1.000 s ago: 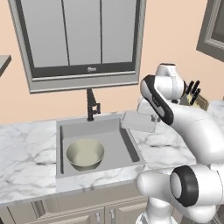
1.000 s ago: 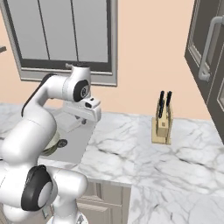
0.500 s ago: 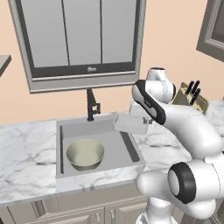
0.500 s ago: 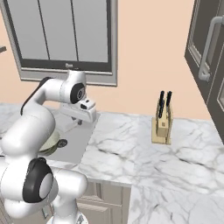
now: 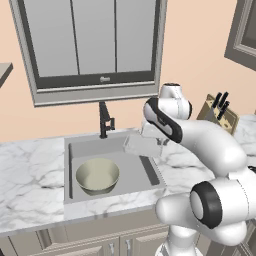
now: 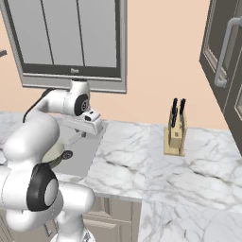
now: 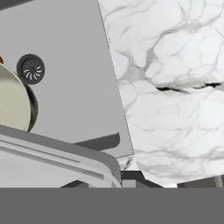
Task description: Pick the bowl and tupperware and place them in the sink. Then turn on the water.
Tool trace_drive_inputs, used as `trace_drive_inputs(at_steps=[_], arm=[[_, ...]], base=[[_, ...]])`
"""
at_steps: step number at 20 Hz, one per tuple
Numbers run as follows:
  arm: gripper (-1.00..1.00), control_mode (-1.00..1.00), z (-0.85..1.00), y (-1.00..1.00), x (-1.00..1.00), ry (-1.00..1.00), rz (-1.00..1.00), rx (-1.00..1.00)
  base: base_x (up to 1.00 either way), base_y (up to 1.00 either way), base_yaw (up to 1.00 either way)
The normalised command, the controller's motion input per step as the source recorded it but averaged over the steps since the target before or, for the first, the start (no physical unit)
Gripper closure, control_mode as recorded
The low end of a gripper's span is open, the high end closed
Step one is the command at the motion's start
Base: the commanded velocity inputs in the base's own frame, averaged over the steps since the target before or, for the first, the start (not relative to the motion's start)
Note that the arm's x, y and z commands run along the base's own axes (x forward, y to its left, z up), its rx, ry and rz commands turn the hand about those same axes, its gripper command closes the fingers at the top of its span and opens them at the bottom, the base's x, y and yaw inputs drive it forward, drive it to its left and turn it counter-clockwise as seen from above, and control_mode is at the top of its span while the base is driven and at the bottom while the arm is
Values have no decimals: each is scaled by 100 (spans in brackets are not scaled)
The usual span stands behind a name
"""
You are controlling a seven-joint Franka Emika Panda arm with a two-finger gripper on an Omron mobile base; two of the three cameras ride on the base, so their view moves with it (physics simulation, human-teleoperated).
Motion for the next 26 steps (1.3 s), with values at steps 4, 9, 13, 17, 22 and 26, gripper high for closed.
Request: trace_drive_inputs(at_steps=[4,9,13,17,22,26], arm=[[100,-100,-28,29,9,0,5,0],[100,-100,-20,31,5,1,7,1],[100,-100,-13,19,0,0,10,5],[100,-100,-14,20,0,0,8,4],[100,-100,-23,39,2,0,1,0],[100,-100,-18,41,1,0,0,0]], base=[[0,0,0],[0,0,0],[0,0,0],[0,0,0],[0,0,0],[0,0,0]])
